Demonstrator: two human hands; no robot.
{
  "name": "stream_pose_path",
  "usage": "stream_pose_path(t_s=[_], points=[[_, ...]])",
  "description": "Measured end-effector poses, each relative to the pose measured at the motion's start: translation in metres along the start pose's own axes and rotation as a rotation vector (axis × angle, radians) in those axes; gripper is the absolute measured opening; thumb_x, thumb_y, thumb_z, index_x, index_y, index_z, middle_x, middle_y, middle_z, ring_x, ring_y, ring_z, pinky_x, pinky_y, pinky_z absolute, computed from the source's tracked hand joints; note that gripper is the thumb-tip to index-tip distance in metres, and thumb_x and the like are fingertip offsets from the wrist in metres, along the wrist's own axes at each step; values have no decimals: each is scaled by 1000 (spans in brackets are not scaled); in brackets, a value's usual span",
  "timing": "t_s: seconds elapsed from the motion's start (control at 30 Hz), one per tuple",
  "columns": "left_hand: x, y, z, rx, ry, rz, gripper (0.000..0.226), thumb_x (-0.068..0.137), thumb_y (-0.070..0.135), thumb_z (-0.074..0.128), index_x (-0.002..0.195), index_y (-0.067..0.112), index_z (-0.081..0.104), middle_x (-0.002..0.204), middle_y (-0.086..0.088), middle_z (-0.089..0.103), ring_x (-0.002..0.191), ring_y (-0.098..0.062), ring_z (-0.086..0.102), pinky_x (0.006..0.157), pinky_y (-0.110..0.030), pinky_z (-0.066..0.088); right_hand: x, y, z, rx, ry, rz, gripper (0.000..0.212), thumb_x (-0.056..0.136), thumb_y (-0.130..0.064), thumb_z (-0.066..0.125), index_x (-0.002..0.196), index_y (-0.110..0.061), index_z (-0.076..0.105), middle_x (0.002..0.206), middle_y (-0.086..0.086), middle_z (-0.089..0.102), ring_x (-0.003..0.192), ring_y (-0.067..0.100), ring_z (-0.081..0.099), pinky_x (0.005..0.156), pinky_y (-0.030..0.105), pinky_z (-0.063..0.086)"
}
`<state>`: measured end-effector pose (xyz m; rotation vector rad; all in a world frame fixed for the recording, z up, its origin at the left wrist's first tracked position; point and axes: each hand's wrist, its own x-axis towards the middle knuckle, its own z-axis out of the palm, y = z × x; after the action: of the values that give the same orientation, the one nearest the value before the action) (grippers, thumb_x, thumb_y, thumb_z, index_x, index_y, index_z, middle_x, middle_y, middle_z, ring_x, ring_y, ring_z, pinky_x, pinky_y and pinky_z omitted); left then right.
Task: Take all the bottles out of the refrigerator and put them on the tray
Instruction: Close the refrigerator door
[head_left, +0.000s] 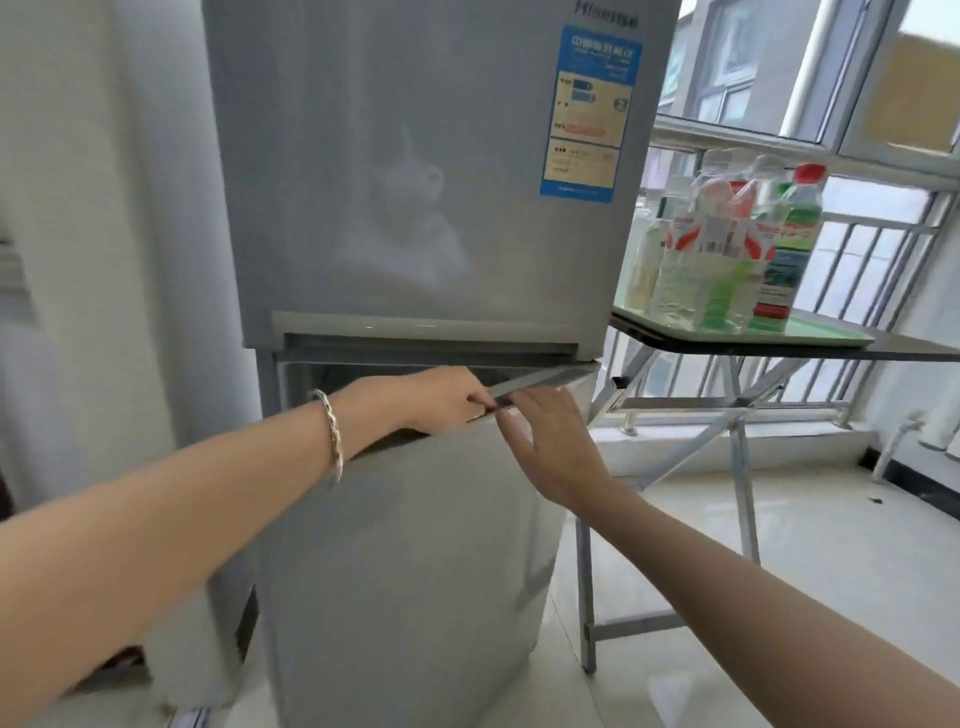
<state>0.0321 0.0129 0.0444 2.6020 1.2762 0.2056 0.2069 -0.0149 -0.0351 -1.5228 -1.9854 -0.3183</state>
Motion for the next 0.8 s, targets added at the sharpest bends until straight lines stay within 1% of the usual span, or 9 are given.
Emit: stream_pose_path(t_s=[0.03,0.1,0.17,0.2,0.23,0.3,0.4,0.6,0.8], points=[[-5,-6,2,22,11,-24,40,101,30,37,139,28,51,149,5,45,138,-19,42,116,-37,31,3,-5,9,-18,-24,22,65,95,-55,20,136,-16,53,138,4,55,134,24,42,117,38,21],[-19,-22,14,140,56,-59,51,103,37,28,152,24,26,161,4,20,149,-19,16,122,-38,13,9,-13,28,-59,-71,46,80,91,-63,14,153,-14,26,159,6,29,150,24,18,122,39,5],[-33,-41,31,354,140,-66,63,101,47,26,156,24,4,163,2,-1,151,-18,-3,122,-43,3,18,-16,46,-103,-91,47,90,85,-68,16,157,-14,8,165,6,11,153,24,3,122,40,0],[-37,-52,40,459,187,-59,69,99,51,27,156,23,-2,163,1,-9,151,-19,-10,122,-44,-1,21,-15,52,-124,-104,47,94,83,-69,20,157,-15,2,166,7,5,153,24,-2,122,41,1],[-39,-66,48,551,231,-60,74,97,54,28,155,22,-4,162,-1,-14,150,-21,-15,121,-45,-4,26,-15,56,-138,-117,46,96,82,-68,26,157,-15,-2,166,7,0,153,24,-5,122,43,2],[-35,-91,58,679,284,-63,82,93,59,33,156,17,1,161,-4,-19,149,-24,-19,120,-49,-8,36,-14,63,-163,-153,46,101,83,-63,42,156,-16,-9,166,7,-8,153,24,-10,123,45,7],[-21,-109,61,703,311,-90,89,88,62,39,156,15,7,161,-4,-21,149,-25,-19,119,-53,-9,47,-16,68,-179,-199,59,110,80,-57,55,155,-18,-16,164,5,-18,151,22,-18,121,46,16],[-6,-127,63,734,329,-93,97,82,59,49,156,17,1,153,-3,-32,148,-27,-21,118,-55,-10,59,-19,75,-215,-266,93,119,77,-54,61,152,-19,-25,160,3,-32,148,21,-28,116,48,27],[-5,-125,63,753,310,-136,97,82,56,48,155,18,-4,149,-4,-37,146,-28,-25,117,-55,-8,59,-18,74,-267,-289,88,120,77,-55,60,151,-18,-27,158,4,-35,147,21,-29,113,48,32]])
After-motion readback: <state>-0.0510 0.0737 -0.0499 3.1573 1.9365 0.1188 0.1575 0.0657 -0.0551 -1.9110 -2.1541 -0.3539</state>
